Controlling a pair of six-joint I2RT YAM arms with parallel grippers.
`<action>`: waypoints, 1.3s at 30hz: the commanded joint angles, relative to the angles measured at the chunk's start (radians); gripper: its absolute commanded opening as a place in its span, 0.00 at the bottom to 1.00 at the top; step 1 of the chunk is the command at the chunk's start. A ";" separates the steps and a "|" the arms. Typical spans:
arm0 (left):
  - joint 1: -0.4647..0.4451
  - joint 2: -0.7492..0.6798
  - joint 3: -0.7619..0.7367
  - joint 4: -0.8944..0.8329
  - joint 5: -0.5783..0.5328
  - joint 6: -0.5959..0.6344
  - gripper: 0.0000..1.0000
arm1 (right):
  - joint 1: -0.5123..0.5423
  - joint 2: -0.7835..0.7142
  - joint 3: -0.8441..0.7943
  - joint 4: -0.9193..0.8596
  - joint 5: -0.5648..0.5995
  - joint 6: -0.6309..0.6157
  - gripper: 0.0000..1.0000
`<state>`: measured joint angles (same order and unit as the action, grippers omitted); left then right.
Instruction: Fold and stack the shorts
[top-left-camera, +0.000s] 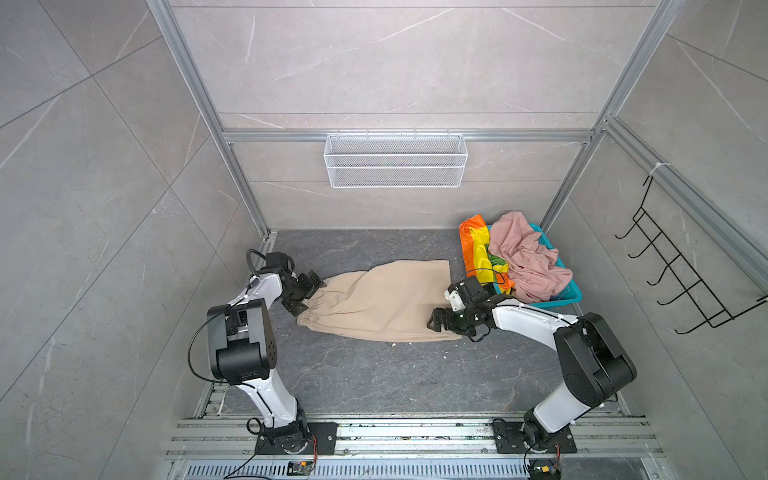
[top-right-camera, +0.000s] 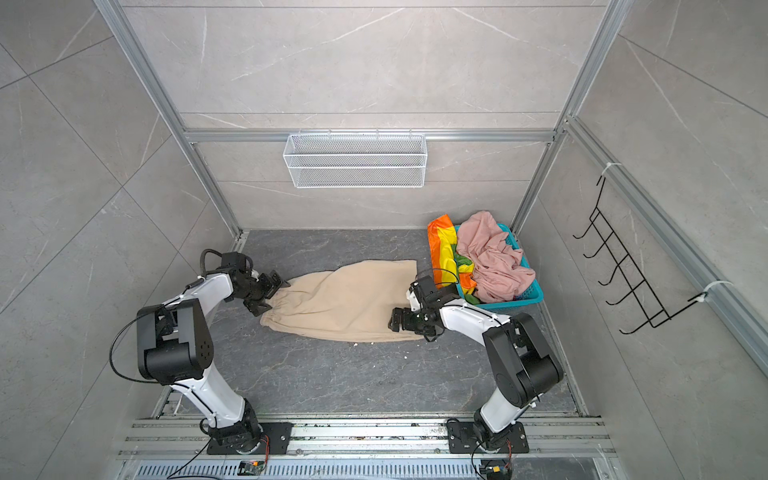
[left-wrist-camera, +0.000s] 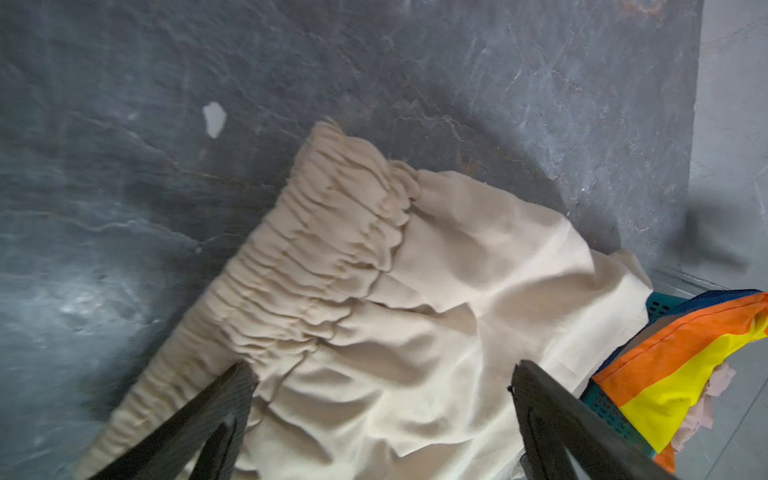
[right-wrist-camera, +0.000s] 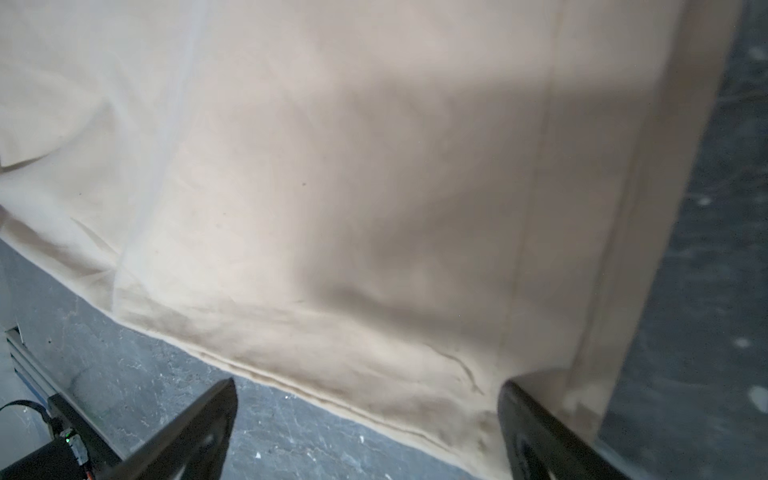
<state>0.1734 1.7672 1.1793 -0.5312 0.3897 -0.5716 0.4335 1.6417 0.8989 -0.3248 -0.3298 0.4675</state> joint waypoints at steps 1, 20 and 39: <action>0.028 -0.098 0.053 -0.112 -0.104 0.136 0.99 | -0.023 -0.041 -0.012 -0.043 0.013 -0.028 0.99; 0.034 0.038 0.060 -0.166 -0.116 0.278 0.94 | -0.058 -0.048 0.090 -0.086 -0.021 -0.051 0.99; 0.000 0.202 0.091 -0.202 -0.112 0.251 0.11 | -0.119 -0.007 0.031 0.001 -0.098 -0.037 0.99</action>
<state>0.1822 1.9404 1.2736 -0.6800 0.3229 -0.3290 0.3191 1.6032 0.9325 -0.3439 -0.4053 0.4267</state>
